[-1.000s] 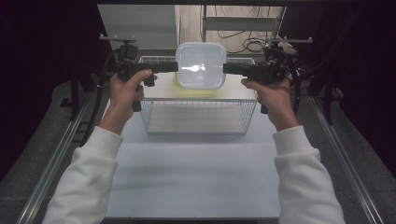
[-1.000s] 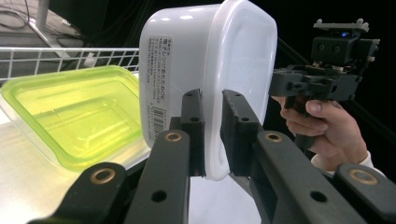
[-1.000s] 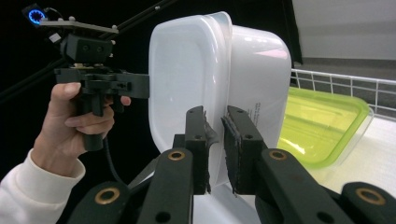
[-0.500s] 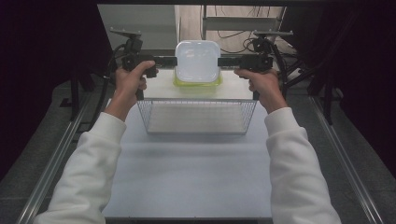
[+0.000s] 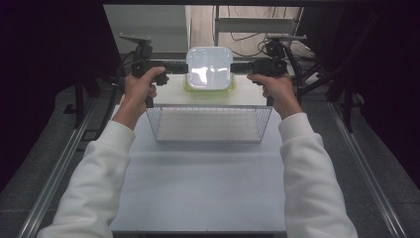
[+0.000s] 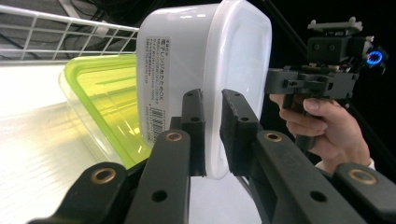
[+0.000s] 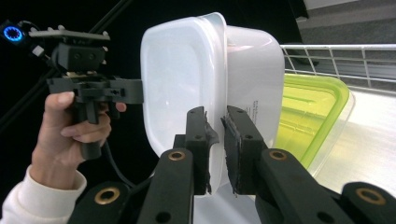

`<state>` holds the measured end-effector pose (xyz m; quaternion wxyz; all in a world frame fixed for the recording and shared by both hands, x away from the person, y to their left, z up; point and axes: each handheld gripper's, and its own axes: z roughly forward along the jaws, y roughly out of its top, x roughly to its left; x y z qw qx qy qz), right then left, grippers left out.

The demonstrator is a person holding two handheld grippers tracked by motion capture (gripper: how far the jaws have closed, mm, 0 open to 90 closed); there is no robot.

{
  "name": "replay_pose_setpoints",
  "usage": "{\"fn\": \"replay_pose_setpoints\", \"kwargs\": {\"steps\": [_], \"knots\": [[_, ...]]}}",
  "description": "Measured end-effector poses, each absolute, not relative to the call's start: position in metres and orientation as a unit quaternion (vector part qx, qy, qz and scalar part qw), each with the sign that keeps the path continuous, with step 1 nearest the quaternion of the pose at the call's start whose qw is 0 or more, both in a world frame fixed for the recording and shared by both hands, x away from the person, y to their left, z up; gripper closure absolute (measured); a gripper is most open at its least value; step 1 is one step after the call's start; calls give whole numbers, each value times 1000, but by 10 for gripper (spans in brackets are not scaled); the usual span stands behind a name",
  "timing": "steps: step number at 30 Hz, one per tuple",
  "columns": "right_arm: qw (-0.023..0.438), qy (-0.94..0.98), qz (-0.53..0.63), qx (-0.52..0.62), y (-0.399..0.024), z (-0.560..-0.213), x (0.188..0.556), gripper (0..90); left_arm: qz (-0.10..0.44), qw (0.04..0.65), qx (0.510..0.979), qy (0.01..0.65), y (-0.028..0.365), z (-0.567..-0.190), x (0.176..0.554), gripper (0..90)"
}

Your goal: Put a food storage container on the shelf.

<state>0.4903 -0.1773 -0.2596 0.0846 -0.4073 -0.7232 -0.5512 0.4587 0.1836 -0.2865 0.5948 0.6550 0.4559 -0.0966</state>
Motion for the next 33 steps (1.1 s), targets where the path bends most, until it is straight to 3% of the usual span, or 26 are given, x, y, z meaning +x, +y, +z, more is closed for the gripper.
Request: {"fn": "replay_pose_setpoints", "kwargs": {"steps": [22, 30, 33], "knots": [[177, -625, -587, -482, -180, -285, 527, 737, -175, 619, 571, 509, 191, -303, 501, 770], [183, -614, -591, -491, -179, -289, 530, 719, -171, 622, 571, 508, 192, -306, 504, 765], [172, -616, -592, -490, -178, -288, 528, 664, -163, 628, 571, 503, 192, -304, 502, 728]]}}
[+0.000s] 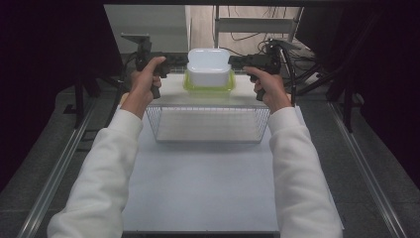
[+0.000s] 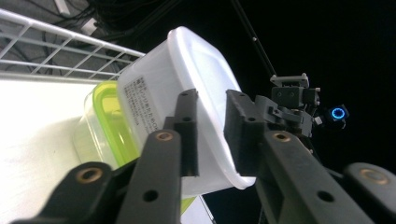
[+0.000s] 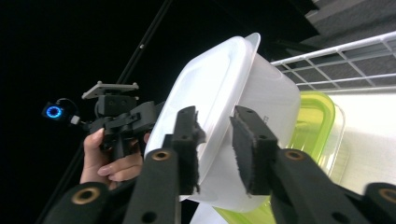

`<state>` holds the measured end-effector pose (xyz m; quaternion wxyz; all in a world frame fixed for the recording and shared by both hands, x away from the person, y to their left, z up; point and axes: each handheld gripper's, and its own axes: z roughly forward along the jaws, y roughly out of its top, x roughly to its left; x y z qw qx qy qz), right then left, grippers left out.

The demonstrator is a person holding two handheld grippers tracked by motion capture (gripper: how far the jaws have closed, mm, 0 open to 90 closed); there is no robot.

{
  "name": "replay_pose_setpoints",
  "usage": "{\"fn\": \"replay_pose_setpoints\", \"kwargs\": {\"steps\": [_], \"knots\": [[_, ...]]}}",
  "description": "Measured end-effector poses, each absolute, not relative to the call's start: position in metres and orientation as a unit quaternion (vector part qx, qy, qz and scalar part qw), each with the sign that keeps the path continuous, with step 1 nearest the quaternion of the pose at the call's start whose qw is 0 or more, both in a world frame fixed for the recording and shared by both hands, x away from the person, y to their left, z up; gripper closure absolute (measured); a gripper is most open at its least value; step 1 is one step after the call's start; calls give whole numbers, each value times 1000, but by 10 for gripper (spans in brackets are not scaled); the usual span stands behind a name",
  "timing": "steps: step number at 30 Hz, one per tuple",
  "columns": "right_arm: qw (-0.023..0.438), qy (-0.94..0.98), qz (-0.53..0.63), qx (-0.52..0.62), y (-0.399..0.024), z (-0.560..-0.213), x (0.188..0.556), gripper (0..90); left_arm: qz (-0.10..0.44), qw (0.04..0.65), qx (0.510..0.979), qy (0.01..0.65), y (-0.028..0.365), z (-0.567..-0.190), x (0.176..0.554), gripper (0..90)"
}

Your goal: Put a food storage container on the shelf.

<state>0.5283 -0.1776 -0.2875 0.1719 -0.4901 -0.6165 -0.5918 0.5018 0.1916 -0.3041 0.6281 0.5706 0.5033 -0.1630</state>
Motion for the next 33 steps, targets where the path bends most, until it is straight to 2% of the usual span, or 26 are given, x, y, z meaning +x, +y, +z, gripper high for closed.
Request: {"fn": "replay_pose_setpoints", "kwargs": {"steps": [2, 3, 7, 17, 23, 30, 33], "knots": [[168, -615, -596, -488, -177, -287, 527, 643, -156, 631, 572, 500, 192, -302, 500, 700], [154, -612, -606, -483, -177, -283, 524, 605, -139, 634, 576, 497, 193, -299, 496, 641], [108, -624, -611, -474, -180, -274, 514, 540, -105, 636, 594, 481, 196, -292, 487, 518], [51, -670, -602, -431, -190, -258, 490, 441, -47, 626, 637, 448, 198, -277, 456, 382], [20, -702, -583, -408, -197, -255, 475, 422, 2, 615, 662, 429, 204, -271, 437, 349], [-8, -735, -552, -394, -204, -260, 456, 411, 26, 597, 686, 414, 214, -275, 411, 340], [-19, -744, -543, -390, -205, -263, 448, 408, 20, 599, 688, 408, 216, -278, 400, 338]]}}
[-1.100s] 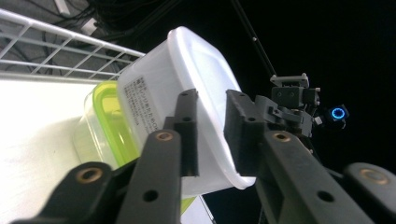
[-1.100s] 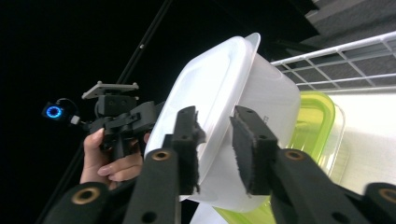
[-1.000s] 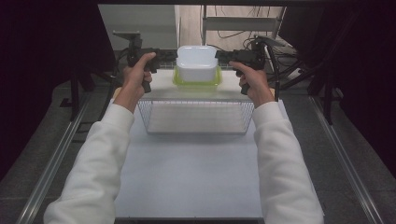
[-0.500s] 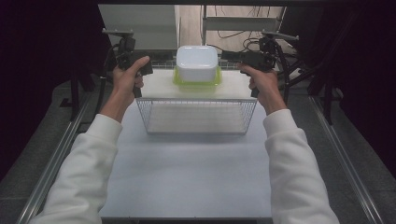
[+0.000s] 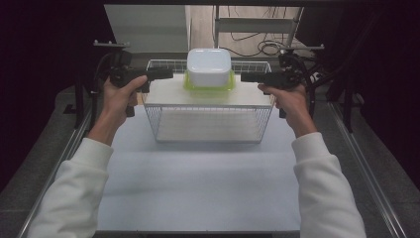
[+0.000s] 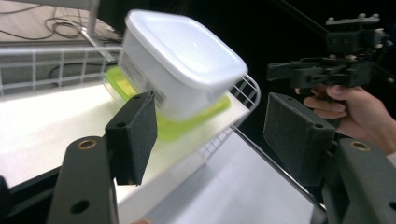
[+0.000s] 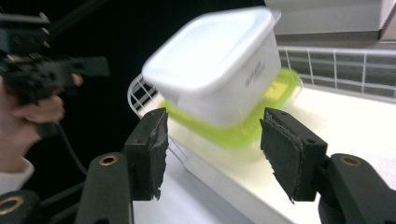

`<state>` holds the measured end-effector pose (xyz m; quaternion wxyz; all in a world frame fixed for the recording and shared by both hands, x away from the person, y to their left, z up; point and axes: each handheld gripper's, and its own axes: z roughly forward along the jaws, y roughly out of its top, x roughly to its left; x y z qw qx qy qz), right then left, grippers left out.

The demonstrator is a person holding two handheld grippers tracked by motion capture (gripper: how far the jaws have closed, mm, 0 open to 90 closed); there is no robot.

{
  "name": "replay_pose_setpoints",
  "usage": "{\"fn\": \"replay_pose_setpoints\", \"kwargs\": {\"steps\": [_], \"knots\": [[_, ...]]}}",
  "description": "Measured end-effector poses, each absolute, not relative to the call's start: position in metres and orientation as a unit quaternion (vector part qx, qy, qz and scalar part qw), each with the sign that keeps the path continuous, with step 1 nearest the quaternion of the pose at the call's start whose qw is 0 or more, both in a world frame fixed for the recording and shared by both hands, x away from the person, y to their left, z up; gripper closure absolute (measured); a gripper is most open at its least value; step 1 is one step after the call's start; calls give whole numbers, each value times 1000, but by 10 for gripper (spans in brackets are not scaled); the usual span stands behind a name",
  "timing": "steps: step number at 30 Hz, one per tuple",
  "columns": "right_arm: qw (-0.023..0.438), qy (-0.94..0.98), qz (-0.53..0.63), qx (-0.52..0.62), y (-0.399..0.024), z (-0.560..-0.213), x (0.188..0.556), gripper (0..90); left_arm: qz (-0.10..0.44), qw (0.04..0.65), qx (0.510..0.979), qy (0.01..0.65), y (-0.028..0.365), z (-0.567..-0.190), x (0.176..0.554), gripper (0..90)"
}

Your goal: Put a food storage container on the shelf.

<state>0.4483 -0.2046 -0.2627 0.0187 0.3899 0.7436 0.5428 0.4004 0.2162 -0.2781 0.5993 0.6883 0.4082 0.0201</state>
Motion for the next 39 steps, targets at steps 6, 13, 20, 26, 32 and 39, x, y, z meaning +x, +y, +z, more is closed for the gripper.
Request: {"fn": "replay_pose_setpoints", "kwargs": {"steps": [6, 13, 20, 26, 32, 39], "knots": [[39, 768, 521, 369, -211, -281, 411, 393, 19, 595, 703, 390, 217, -298, 361, 332], [65, 779, 513, 354, -223, -310, 369, 388, 23, 587, 714, 380, 210, -332, 325, 323], [45, 778, 519, 353, -240, -359, 329, 365, 40, 566, 731, 379, 192, -390, 295, 322], [42, 782, 508, 359, -244, -397, 315, 356, 53, 542, 746, 384, 188, -419, 285, 321], [39, 787, 495, 367, -253, -439, 305, 324, 36, 535, 750, 388, 187, -455, 274, 317], [33, 805, 460, 372, -257, -471, 307, 278, 30, 502, 763, 405, 181, -486, 272, 308]]}}
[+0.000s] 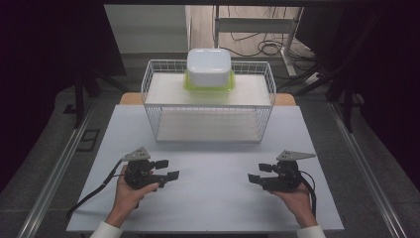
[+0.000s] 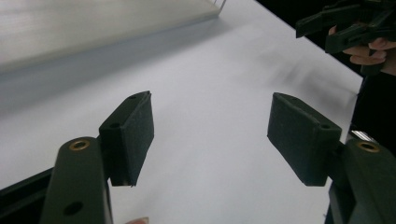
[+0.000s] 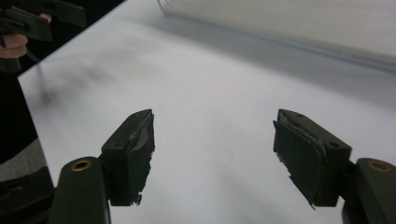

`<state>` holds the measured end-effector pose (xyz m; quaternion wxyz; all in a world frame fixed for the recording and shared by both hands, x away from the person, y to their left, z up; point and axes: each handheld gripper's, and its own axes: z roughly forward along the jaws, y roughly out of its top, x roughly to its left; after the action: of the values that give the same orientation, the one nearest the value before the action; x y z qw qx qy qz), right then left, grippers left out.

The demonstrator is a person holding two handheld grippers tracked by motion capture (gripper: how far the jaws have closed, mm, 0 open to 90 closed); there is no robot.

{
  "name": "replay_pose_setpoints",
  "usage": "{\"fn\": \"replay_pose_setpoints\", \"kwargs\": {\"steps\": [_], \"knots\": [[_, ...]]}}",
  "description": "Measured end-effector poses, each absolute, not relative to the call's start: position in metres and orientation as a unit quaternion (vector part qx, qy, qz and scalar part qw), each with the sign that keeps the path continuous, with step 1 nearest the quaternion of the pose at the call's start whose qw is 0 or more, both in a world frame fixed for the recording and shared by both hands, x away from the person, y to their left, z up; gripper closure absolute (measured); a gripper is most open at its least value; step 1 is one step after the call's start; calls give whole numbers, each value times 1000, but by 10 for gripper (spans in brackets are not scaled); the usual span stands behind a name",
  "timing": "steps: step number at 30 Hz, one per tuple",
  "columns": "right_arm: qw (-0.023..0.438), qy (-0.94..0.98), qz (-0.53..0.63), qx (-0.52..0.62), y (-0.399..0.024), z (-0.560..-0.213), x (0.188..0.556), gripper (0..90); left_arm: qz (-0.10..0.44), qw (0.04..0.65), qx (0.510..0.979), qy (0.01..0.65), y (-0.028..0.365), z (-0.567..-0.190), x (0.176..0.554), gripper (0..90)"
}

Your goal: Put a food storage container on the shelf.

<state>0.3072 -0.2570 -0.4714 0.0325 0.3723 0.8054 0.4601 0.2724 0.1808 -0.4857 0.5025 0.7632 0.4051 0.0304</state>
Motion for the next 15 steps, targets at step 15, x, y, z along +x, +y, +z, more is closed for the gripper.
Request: {"fn": "replay_pose_setpoints", "kwargs": {"steps": [15], "knots": [[46, 812, 452, 368, -256, -481, 309, 247, 47, 476, 778, 407, 180, -493, 273, 280]]}}
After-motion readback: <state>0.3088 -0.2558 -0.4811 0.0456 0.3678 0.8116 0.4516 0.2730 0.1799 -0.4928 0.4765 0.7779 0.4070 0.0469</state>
